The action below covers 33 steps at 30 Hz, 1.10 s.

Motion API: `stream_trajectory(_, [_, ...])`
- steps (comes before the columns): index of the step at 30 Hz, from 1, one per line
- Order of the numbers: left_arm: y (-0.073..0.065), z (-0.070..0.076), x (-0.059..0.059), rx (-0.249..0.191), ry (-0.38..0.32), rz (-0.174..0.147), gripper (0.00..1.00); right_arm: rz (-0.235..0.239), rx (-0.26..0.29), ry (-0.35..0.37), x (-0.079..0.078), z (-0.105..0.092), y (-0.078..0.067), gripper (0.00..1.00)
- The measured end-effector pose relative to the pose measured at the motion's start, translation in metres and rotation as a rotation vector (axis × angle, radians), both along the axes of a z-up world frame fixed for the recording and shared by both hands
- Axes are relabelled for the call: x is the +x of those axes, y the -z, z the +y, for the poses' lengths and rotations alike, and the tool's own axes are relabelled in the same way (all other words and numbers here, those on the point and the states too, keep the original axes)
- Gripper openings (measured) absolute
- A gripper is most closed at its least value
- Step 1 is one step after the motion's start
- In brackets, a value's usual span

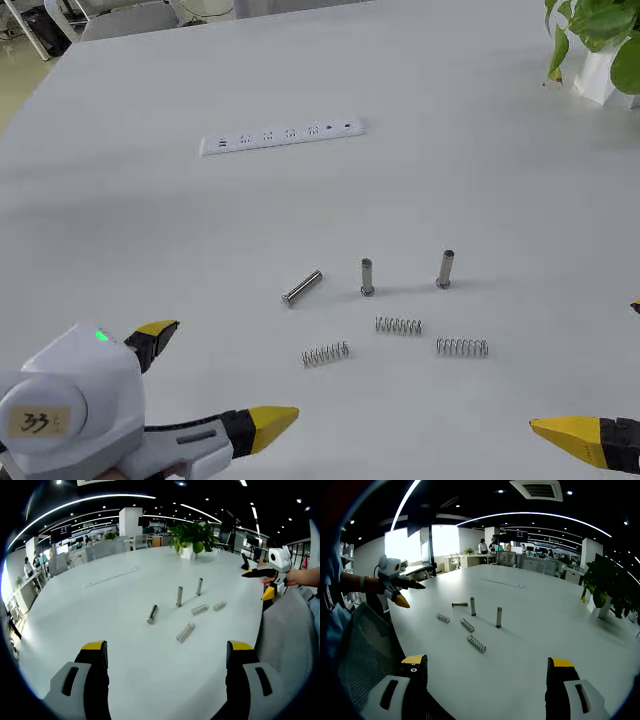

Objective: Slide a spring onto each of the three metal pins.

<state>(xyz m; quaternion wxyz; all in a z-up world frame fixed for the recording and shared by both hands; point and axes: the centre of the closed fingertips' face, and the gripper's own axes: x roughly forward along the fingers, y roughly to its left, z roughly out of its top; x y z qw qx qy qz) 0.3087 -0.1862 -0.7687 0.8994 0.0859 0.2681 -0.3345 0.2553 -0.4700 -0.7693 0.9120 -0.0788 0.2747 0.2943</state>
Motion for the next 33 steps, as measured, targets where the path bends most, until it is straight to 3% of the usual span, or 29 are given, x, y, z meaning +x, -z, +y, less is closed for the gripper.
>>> stream_trajectory(15, [-0.004, -0.013, 0.03, 0.074, 0.14, 0.021, 0.94, 0.02, -0.003, 0.013, -0.01, -0.003, 0.008, 0.99])
stream_trajectory(28, [0.002, -0.016, 0.051, 0.19, 0.232, 0.077, 0.87, 0.037, 0.003, 0.011, -0.013, -0.005, 0.014, 0.98])
stream_trajectory(33, [0.004, -0.022, 0.06, 0.196, 0.246, 0.1, 0.84, 0.046, 0.001, 0.006, -0.014, -0.003, 0.017, 0.98])
